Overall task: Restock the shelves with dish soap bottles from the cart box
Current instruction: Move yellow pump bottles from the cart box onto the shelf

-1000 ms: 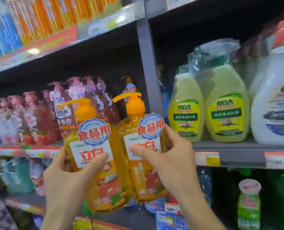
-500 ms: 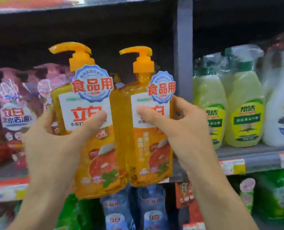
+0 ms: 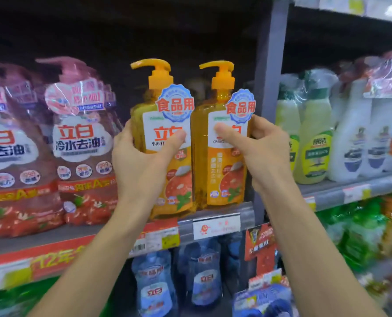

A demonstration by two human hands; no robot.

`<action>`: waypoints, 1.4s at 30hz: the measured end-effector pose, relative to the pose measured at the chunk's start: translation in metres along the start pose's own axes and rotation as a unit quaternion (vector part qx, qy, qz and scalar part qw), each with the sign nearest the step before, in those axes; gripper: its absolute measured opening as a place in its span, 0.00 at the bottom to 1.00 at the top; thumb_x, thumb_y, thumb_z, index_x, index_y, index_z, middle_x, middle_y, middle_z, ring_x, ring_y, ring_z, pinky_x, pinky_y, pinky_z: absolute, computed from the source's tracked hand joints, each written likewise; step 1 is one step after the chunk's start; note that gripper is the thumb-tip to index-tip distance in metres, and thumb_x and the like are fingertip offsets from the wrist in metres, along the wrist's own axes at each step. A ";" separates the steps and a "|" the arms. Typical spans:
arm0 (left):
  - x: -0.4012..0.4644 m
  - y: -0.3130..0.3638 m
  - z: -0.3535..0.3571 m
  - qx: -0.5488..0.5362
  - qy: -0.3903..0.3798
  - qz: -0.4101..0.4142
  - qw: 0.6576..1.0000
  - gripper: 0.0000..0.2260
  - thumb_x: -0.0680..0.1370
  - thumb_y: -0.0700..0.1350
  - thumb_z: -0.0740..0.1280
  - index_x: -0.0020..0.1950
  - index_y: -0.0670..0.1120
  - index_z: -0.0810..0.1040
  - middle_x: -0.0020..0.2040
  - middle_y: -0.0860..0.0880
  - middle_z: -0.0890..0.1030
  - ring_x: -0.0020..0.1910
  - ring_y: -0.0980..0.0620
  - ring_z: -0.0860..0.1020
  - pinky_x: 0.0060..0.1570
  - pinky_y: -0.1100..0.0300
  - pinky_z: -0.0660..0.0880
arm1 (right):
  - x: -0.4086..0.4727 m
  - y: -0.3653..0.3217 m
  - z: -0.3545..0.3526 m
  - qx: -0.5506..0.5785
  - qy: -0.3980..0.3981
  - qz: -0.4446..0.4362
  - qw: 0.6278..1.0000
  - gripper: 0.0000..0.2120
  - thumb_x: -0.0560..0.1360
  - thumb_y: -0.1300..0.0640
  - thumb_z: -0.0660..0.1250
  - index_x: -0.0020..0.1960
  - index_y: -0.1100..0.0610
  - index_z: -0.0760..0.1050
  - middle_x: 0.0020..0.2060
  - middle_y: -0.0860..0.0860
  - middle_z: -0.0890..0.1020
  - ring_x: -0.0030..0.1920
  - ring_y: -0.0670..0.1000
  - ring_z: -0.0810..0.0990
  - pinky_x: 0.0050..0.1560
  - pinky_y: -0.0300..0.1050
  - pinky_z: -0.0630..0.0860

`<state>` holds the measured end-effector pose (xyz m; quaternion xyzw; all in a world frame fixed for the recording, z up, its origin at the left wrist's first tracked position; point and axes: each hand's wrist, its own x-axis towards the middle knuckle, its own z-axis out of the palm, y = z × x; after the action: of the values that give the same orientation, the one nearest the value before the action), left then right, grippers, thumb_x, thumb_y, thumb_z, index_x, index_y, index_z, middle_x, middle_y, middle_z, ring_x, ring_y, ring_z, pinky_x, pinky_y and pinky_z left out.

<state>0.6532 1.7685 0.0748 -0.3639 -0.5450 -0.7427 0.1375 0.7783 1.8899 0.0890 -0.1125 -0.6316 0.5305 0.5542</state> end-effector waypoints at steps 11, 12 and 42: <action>-0.011 -0.017 0.006 0.086 0.041 0.014 0.995 0.33 0.73 0.52 0.75 0.72 0.50 0.62 0.57 0.59 0.78 0.54 0.65 0.79 0.56 0.60 0.78 | 0.009 0.031 0.004 -0.024 -0.016 0.006 1.000 0.19 0.71 0.50 0.77 0.60 0.52 0.78 0.48 0.44 0.87 0.48 0.44 0.86 0.52 0.53 0.83; -0.014 -0.017 0.008 0.102 0.047 0.028 0.993 0.33 0.74 0.53 0.74 0.73 0.49 0.62 0.55 0.62 0.78 0.54 0.66 0.78 0.56 0.62 0.77 | 0.008 0.034 0.004 -0.041 -0.019 -0.005 0.999 0.24 0.70 0.47 0.77 0.63 0.52 0.75 0.49 0.43 0.86 0.49 0.42 0.85 0.53 0.51 0.82; -0.021 -0.048 0.031 0.556 0.012 -0.008 0.831 0.47 0.78 0.61 0.65 0.78 0.36 0.39 0.79 0.39 0.54 0.75 0.43 0.61 0.68 0.52 0.66 | -0.022 0.079 -0.005 -0.154 -0.058 -0.061 0.984 0.50 0.66 0.44 0.79 0.79 0.50 0.54 0.70 0.46 0.70 0.67 0.45 0.71 0.60 0.40 0.68</action>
<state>0.6511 1.8098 0.0310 -0.2126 -0.8670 -0.3199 0.3173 0.7550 1.9095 0.0122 -0.1272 -0.7423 0.3974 0.5242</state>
